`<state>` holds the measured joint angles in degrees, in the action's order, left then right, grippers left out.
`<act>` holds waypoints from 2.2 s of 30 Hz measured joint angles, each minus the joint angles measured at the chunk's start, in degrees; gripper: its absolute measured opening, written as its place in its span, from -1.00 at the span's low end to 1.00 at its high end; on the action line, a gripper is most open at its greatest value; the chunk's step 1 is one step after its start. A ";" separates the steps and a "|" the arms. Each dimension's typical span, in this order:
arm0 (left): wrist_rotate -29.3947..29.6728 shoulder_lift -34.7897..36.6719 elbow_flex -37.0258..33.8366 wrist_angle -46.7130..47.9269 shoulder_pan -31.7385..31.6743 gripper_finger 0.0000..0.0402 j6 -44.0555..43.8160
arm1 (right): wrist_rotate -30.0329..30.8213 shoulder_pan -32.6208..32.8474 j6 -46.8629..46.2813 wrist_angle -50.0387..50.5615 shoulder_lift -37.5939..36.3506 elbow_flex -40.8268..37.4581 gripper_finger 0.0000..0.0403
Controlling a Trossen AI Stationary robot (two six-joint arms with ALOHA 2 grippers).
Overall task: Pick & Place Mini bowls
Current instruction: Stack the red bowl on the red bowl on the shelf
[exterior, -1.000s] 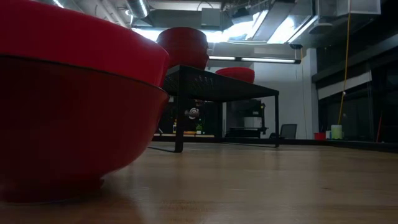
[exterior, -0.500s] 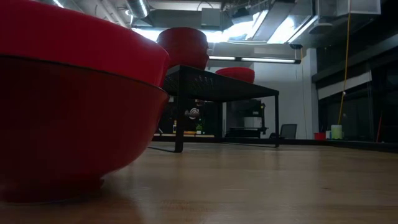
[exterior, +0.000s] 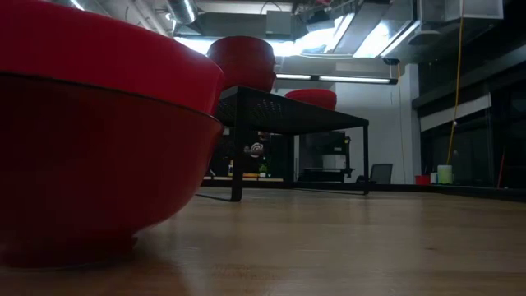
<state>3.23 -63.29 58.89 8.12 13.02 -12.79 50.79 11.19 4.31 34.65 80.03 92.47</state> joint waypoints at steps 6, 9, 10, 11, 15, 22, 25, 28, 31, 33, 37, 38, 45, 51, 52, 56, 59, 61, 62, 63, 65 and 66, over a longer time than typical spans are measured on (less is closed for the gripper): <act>2.00 0.00 0.00 0.00 0.00 -0.70 -0.05 | 2.70 -2.69 -1.24 1.68 0.00 0.00 -0.94; 2.27 -0.02 0.00 0.00 0.00 -0.71 -0.03 | 2.47 -4.51 -2.47 3.90 0.00 0.00 -0.94; 2.27 -0.02 0.00 0.00 0.00 -0.71 -0.03 | 1.75 -5.30 -3.25 5.11 0.00 0.00 -0.94; 2.27 -0.02 0.00 0.00 0.00 -0.70 -0.03 | 0.52 -6.07 -4.02 6.38 0.00 0.00 -0.94; 2.29 -0.02 0.00 0.02 0.00 -0.69 -0.03 | -4.82 -9.66 -6.93 11.15 0.00 0.00 -0.94; 3.26 -0.02 0.00 0.16 0.00 -0.71 -0.01 | -13.30 -17.21 -7.30 14.09 0.09 0.00 -0.94; 3.38 -0.02 0.00 0.77 0.00 -0.70 -0.01 | -17.66 -20.09 -7.08 14.09 0.11 0.00 -0.94; 3.38 -0.05 0.00 1.16 0.00 -0.69 -0.01 | -21.48 -22.49 -7.01 14.07 0.29 0.00 -0.94; 3.38 -0.36 -0.02 1.17 0.00 -0.69 -0.01 | -23.34 -24.20 -6.90 14.06 1.15 0.02 -0.94; 3.38 -0.44 -0.02 1.20 0.00 -0.70 -0.03 | -24.90 -25.01 -6.97 14.05 2.29 0.02 -0.94; 3.36 -1.10 -0.07 1.42 0.00 -0.71 -0.01 | -27.33 -26.04 -6.90 14.03 5.31 0.02 -0.94; 3.36 -1.32 -0.07 1.07 0.00 -0.71 -0.01 | -27.69 -26.29 -6.89 14.03 6.12 0.02 -0.94; 3.35 -2.72 -0.07 1.26 0.00 -0.69 0.02 | -31.12 -28.50 -6.61 13.86 10.61 0.02 -0.94; 2.82 -4.00 -0.07 1.05 0.00 -0.71 -0.03 | -32.93 -30.08 -6.62 13.81 12.33 0.02 -0.94; 2.79 -4.11 -0.07 1.07 0.00 -0.71 -0.03 | -34.21 -30.33 -6.63 13.73 12.53 0.02 -0.94; 2.83 -4.15 -0.07 1.06 0.00 -0.69 -0.01 | -38.31 -31.24 -6.66 13.70 12.68 0.02 -0.94; 3.06 -4.15 -0.07 1.07 0.00 -0.69 -0.01 | -38.43 -31.74 -6.69 13.74 12.68 0.02 -0.94; 3.08 -4.15 -0.07 1.09 0.00 -0.69 -0.01 | -38.41 -32.12 -7.08 13.80 12.68 0.02 -0.93; 3.10 -4.15 -0.07 1.09 0.00 -0.70 -0.01 | -38.41 -32.18 -7.10 13.82 12.68 0.02 -0.93; 3.10 -4.15 -0.07 1.07 -0.02 -0.70 -0.01 | -38.41 -32.24 -7.11 13.87 12.68 0.02 -0.91; 3.12 -4.15 -0.07 1.09 0.00 -0.71 -0.01 | -38.41 -32.39 -7.29 13.99 12.68 0.02 -0.87; 3.12 -4.15 -0.07 1.08 0.00 -0.71 -0.01 | -38.42 -32.44 -7.84 14.01 12.68 0.02 -0.83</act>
<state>6.35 -67.44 58.83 9.20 13.02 -12.80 12.37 -21.24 -3.53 48.66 92.71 92.49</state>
